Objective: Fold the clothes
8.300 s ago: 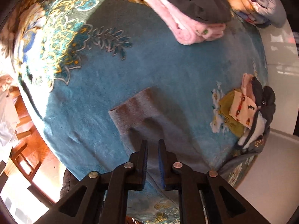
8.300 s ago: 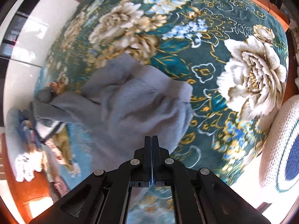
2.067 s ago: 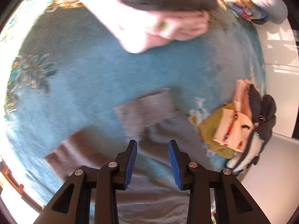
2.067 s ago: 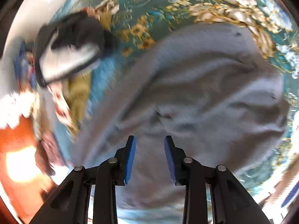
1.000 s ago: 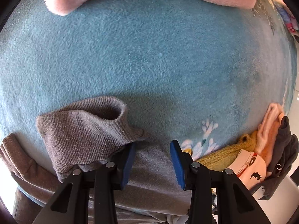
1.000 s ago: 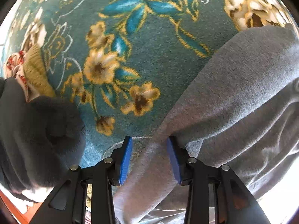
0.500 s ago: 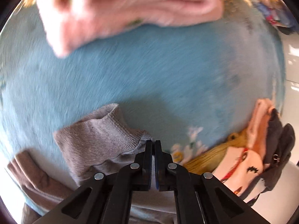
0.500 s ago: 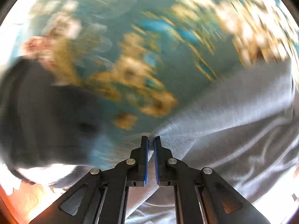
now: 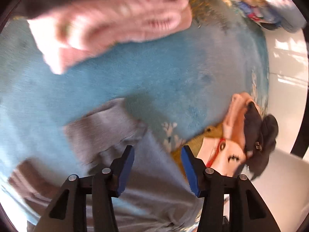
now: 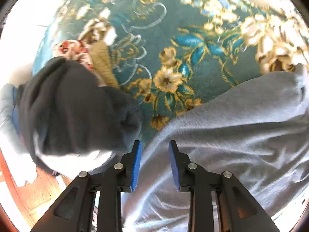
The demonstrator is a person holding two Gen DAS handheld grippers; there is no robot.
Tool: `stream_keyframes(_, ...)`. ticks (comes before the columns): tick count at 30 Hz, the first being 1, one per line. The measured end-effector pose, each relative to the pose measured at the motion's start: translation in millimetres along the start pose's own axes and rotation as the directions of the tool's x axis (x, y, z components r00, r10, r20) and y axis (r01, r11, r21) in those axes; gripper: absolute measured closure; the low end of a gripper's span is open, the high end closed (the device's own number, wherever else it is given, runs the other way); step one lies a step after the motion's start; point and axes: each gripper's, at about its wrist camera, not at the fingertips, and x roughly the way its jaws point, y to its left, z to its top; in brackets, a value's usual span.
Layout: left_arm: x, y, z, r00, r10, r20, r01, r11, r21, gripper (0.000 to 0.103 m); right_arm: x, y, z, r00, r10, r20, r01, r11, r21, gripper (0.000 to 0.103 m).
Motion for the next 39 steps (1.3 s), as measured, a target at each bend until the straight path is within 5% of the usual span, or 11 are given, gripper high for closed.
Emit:
stream_keyframes(8,-92.1,131.0,-52.1,0.99,0.129,0.052,-0.127,0.991,-0.049,0.047,-44.5,-36.6,-31.1,0.999,0.029,0.018,-0.03,0.998,0.048,0.07)
stream_keyframes(16,-87.3,238.8,-101.1,0.973,0.22,-0.071,-0.228,0.965,-0.126,0.047,-92.6,-137.7,-97.9,0.997,-0.065,0.045,0.056,0.982,0.182,0.07)
stream_keyframes(22,-52.9,240.9,-121.2,0.931,0.356,-0.083,-0.355,0.934,0.035,0.047,-113.0,-201.7,-136.9,0.99,-0.122,0.072,0.098,0.959,0.267,0.063)
stream_keyframes(24,-47.3,237.4,-125.0,0.937,0.339,-0.08,-0.337,0.941,0.039,0.047,-119.1,-219.4,-147.0,0.988,-0.136,0.078,0.11,0.956,0.272,0.063)
stream_keyframes(29,-39.5,233.9,-133.2,0.94,0.339,-0.042,-0.34,0.941,0.0,0.05,-125.5,-260.3,-149.8,0.985,-0.133,0.109,0.101,0.961,0.259,0.061)
stream_keyframes(33,-42.8,239.7,-141.6,0.948,0.318,0.0,-0.316,0.942,-0.11,0.069,-120.4,-307.5,-135.7,0.986,-0.114,0.125,0.066,0.938,0.341,0.047)
stream_keyframes(39,-47.9,234.6,-155.0,0.936,0.349,0.052,-0.335,0.925,-0.18,0.069,-113.0,-355.6,-109.0,0.984,-0.041,0.172,-0.037,0.902,0.431,0.047)
